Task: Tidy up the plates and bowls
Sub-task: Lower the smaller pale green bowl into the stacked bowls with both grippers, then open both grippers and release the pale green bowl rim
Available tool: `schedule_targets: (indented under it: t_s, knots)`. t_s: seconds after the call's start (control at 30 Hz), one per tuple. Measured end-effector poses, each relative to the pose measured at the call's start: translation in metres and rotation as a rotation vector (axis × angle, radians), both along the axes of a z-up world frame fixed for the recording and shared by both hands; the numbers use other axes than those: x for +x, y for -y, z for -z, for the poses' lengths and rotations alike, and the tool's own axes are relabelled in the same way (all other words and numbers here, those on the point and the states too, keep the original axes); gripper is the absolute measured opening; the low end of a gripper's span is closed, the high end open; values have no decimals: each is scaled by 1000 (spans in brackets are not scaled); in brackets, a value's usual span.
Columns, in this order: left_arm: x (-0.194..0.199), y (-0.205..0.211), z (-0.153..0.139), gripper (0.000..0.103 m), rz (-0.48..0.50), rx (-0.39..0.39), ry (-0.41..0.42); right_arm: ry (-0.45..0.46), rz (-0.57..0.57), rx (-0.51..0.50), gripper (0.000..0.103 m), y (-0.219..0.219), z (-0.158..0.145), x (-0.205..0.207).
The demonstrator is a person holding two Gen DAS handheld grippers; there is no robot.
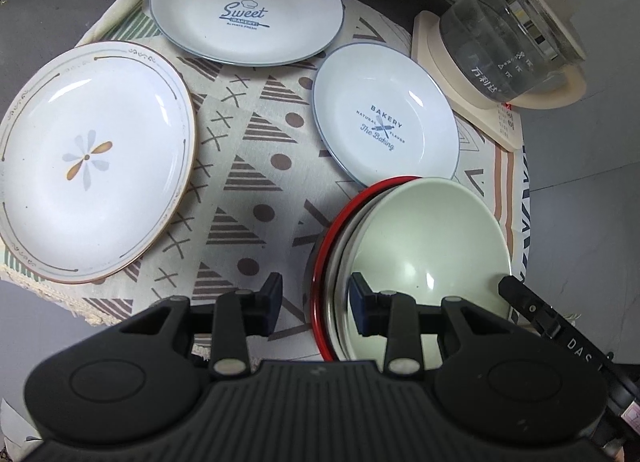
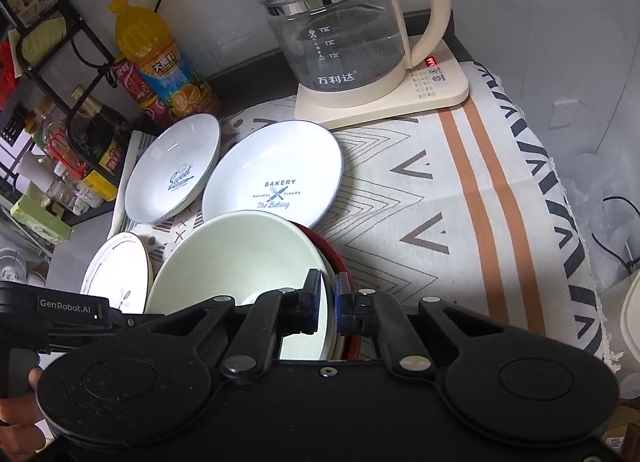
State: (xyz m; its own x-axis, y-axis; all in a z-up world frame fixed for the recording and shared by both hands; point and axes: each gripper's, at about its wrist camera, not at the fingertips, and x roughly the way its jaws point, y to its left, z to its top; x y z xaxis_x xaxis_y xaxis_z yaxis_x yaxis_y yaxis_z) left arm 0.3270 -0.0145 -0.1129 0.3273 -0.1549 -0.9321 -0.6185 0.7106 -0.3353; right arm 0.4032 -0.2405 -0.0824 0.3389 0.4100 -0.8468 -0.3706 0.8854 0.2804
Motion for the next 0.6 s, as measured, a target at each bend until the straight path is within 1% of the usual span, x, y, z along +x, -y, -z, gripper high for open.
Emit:
schedule_targets:
  t_s: [0.07, 0.13, 0.2, 0.23, 0.3, 0.43, 0.47, 0.6]
  knots:
    - [-1, 1, -3, 34, 3, 9, 4, 6, -5, 11, 14, 1, -4, -1]
    - [-2, 3, -7, 41, 9, 29, 7, 22, -22, 11, 19, -1, -9, -2]
    - [-4, 4, -12, 52, 3, 46, 19, 30, -36, 25, 32, -2, -14, -3]
    - [-6, 4, -14, 54, 0, 50, 24, 37, -46, 25, 35, -4, -16, -4]
    - [-9, 3, -18, 64, -13, 54, 27, 60, -67, 30, 48, -7, -21, -6]
    - [-17, 1, -26, 72, -47, 75, 24, 82, -105, 52, 57, -15, -31, -9]
    - [-20, 0, -28, 74, -55, 80, 21, 92, -114, 57, 62, -17, -33, -10]
    - [-26, -5, -33, 78, -77, 105, 13, 94, -145, 83, 66, -26, -35, -10]
